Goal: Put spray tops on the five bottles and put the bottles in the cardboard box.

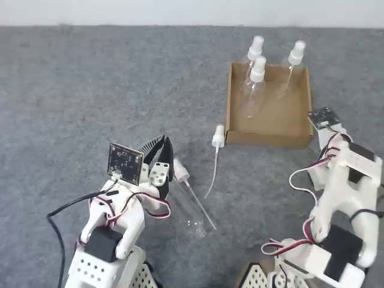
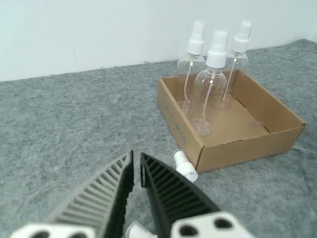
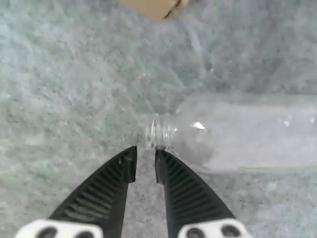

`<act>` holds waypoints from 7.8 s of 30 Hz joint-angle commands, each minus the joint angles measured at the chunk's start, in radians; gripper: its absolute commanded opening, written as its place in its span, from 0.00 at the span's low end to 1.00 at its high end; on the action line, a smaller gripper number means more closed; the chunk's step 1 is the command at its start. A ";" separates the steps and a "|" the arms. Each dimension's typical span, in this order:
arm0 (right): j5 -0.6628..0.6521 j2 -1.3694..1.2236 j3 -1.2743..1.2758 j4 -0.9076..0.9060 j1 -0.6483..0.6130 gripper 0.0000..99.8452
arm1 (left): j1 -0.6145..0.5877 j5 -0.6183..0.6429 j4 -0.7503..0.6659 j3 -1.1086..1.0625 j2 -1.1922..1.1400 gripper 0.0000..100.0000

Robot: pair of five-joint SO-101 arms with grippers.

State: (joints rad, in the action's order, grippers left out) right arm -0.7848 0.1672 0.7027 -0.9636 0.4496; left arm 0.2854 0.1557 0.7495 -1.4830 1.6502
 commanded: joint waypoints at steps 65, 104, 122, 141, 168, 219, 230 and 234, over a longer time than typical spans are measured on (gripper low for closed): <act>0.146 -0.208 -0.299 -0.199 0.251 0.05 | -0.008 -0.003 -0.041 0.010 0.012 0.02; -0.485 -0.217 -0.196 -0.188 0.222 0.16 | -0.008 -0.003 -0.040 0.012 0.011 0.02; -0.058 -0.163 -0.288 -0.154 0.291 0.01 | 0.002 -0.209 0.356 0.705 -0.876 0.02; -0.061 -0.163 -0.288 -0.139 0.291 0.01 | -0.035 -0.534 0.712 0.671 -1.128 0.04; -0.060 -0.157 -0.288 -0.191 0.294 0.01 | 0.133 -0.442 0.328 0.812 -1.562 0.04; -0.060 -0.159 -0.288 -0.179 0.286 0.01 | 0.020 0.166 0.342 1.523 -1.989 0.16; -0.060 -0.159 -0.288 -0.179 0.286 0.01 | 0.021 0.055 0.324 1.616 -2.064 0.16; -0.060 -0.159 -0.288 -0.179 0.285 0.01 | 0.068 0.006 0.328 1.623 -2.102 0.16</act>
State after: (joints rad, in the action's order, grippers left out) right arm -0.8554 -0.0660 0.4695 -1.1416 0.7365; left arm 0.3130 0.2064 1.0932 0.0898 -0.4503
